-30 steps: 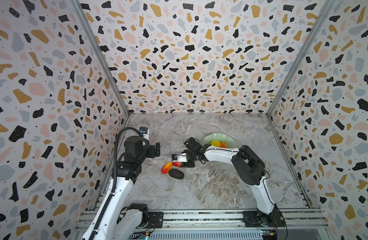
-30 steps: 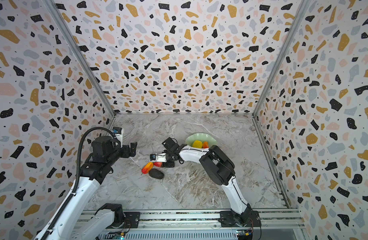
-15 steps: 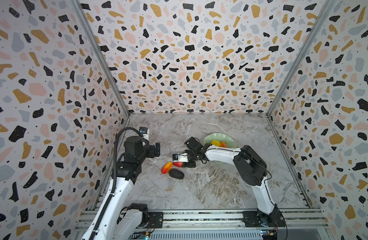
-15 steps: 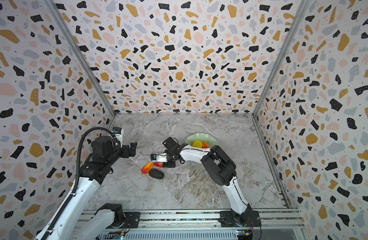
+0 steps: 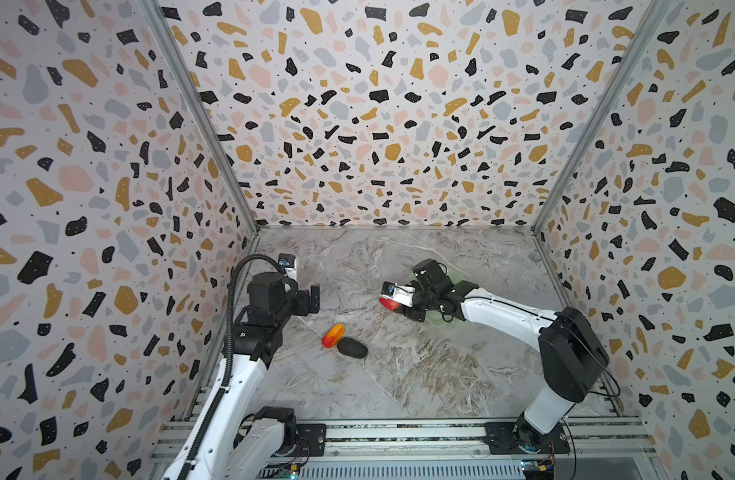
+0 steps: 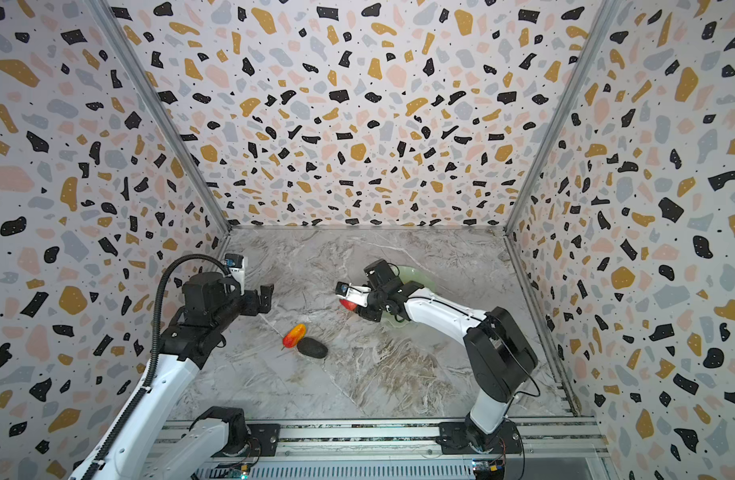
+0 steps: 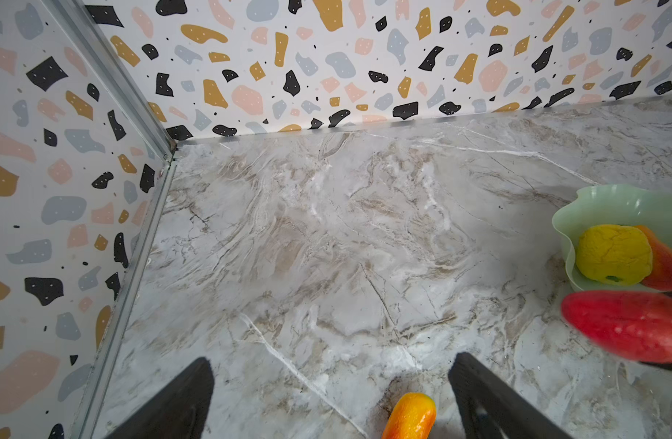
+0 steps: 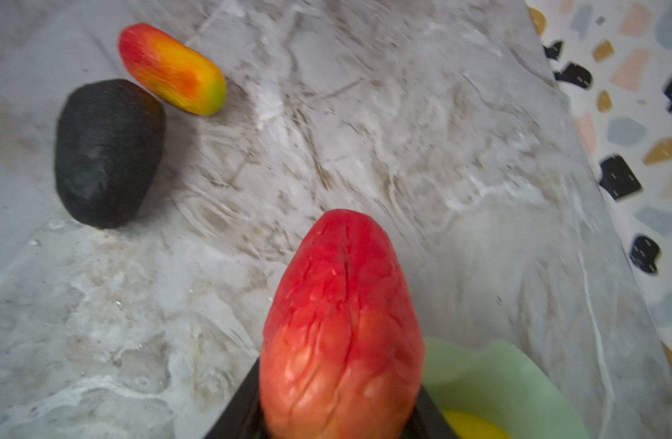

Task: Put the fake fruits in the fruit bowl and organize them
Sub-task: 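Carry the strawberry into the green bowl and open the right gripper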

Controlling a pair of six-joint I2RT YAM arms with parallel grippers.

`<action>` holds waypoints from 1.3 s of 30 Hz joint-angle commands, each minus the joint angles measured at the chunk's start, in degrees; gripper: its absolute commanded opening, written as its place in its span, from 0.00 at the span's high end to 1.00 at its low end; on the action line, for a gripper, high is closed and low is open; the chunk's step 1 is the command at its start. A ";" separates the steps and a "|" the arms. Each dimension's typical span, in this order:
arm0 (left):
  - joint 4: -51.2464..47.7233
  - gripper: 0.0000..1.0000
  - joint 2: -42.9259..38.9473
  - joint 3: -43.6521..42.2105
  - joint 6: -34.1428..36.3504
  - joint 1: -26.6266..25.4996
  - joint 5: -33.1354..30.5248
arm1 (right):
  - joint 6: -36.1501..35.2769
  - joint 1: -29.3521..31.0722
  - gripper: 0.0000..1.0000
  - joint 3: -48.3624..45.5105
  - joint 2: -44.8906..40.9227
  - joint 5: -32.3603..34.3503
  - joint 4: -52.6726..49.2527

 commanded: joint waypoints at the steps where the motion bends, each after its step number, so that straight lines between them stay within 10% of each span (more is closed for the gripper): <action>1: 2.23 0.00 -0.44 -0.53 -0.34 0.27 0.55 | 8.90 -2.08 0.73 -3.29 -6.27 10.57 -0.81; 13: 2.31 0.00 -0.76 -0.62 -0.49 0.27 1.43 | 19.65 -11.08 0.71 -10.92 -15.81 26.98 -4.90; 39: 2.77 0.00 -0.85 -0.46 -0.71 0.27 3.04 | 20.61 -14.88 0.47 -14.84 -9.24 25.02 0.53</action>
